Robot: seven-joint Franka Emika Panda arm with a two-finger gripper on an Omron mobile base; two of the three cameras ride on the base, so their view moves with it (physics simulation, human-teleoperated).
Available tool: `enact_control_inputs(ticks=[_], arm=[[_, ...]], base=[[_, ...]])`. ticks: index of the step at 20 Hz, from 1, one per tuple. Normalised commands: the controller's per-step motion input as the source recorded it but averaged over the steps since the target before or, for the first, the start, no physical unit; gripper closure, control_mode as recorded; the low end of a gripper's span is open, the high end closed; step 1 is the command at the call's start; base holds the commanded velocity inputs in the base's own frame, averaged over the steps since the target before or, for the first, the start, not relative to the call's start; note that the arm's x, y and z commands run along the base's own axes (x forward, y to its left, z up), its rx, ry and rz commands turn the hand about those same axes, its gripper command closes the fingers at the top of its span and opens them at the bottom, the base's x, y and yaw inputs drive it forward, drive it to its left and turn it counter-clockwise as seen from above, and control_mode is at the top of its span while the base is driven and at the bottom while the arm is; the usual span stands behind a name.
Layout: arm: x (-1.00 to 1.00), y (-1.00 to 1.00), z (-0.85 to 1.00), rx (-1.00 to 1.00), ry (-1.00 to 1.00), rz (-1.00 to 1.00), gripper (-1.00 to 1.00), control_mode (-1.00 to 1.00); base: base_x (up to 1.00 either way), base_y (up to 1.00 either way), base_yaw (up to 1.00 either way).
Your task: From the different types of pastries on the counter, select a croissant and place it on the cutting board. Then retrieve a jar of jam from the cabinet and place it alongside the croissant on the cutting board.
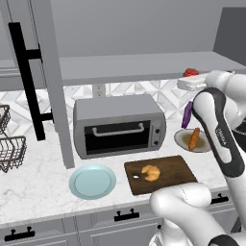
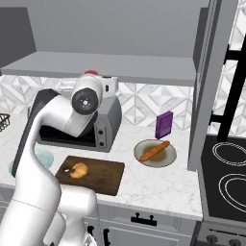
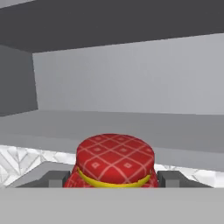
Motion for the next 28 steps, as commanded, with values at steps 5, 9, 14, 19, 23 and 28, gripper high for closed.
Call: enact_control_inputs(ticks=[5, 9, 14, 19, 23, 28], arm=[[-0.67, -0.01, -0.68, -0.05, 0.02, 0.22, 1.00, -1.00], [-0.29, -0.02, -0.93, -0.09, 0.02, 0.25, 1.00, -1.00], [-0.23, 0.00, -0.84, -0.12, 0.00, 0.21, 1.00, -1.00], [-0.32, -0.01, -0.79, -0.11, -0.01, 0.16, 1.00, -1.00], [-0.12, 0.00, -0.77, -0.08, 0.00, 0.13, 1.00, -1.00], [-0.04, 0.00, -0.76, -0.02, -0.02, 0.13, 1.00, -1.00]], base=[[0.00, 0.00, 0.00], [0.00, 0.00, 0.00], [0.00, 0.00, 0.00], [0.00, 0.00, 0.00], [0.00, 0.00, 0.00], [0.00, 0.00, 0.00]])
